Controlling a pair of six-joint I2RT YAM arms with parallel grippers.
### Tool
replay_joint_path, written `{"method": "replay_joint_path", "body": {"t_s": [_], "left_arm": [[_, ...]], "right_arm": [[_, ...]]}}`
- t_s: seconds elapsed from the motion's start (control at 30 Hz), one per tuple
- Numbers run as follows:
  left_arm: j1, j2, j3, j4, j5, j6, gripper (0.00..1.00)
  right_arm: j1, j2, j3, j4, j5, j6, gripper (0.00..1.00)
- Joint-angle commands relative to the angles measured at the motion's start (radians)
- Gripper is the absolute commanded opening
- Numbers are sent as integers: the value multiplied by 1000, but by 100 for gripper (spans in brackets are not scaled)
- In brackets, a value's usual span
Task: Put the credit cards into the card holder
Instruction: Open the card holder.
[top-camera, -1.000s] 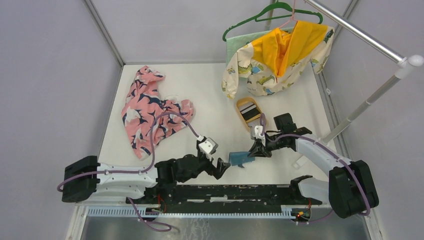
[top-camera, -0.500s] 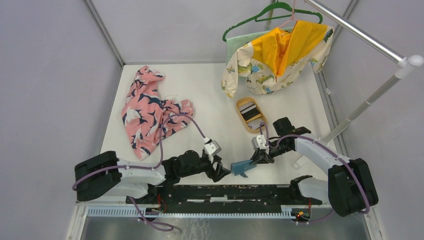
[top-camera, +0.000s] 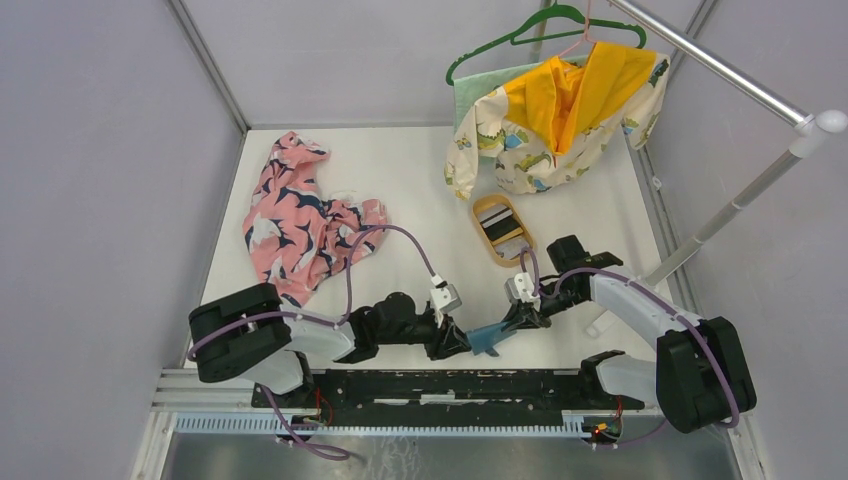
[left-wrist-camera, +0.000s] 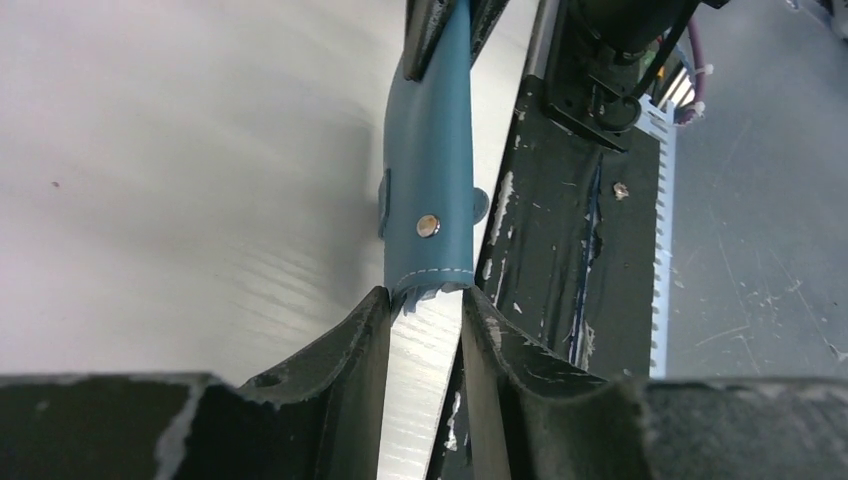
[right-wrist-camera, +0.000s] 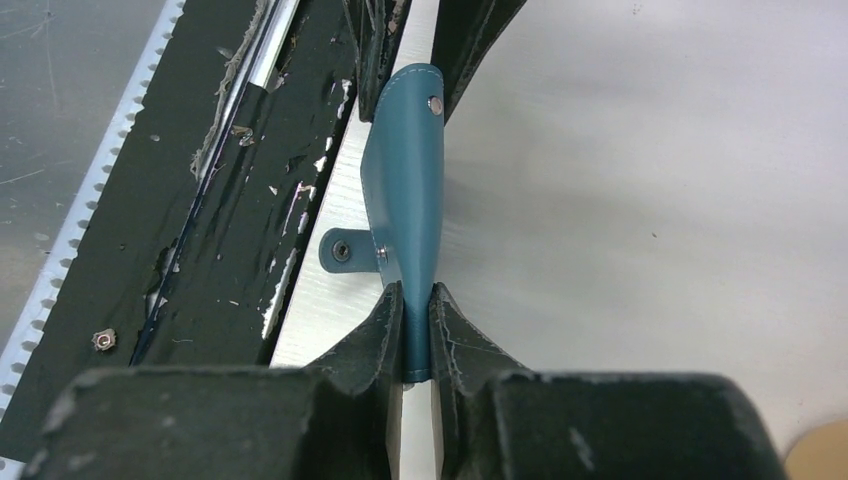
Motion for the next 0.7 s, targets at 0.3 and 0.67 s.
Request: {"method": "replay_joint_path", "body": {"t_s": [0.3, 0.67], "left_arm": [[28, 125, 43, 230, 149, -30, 2], [52, 61, -34, 282, 102, -51, 38]], "right_arm": [[15, 9, 43, -56, -97, -75, 16], [21, 13, 44, -60, -105, -78, 17]]}}
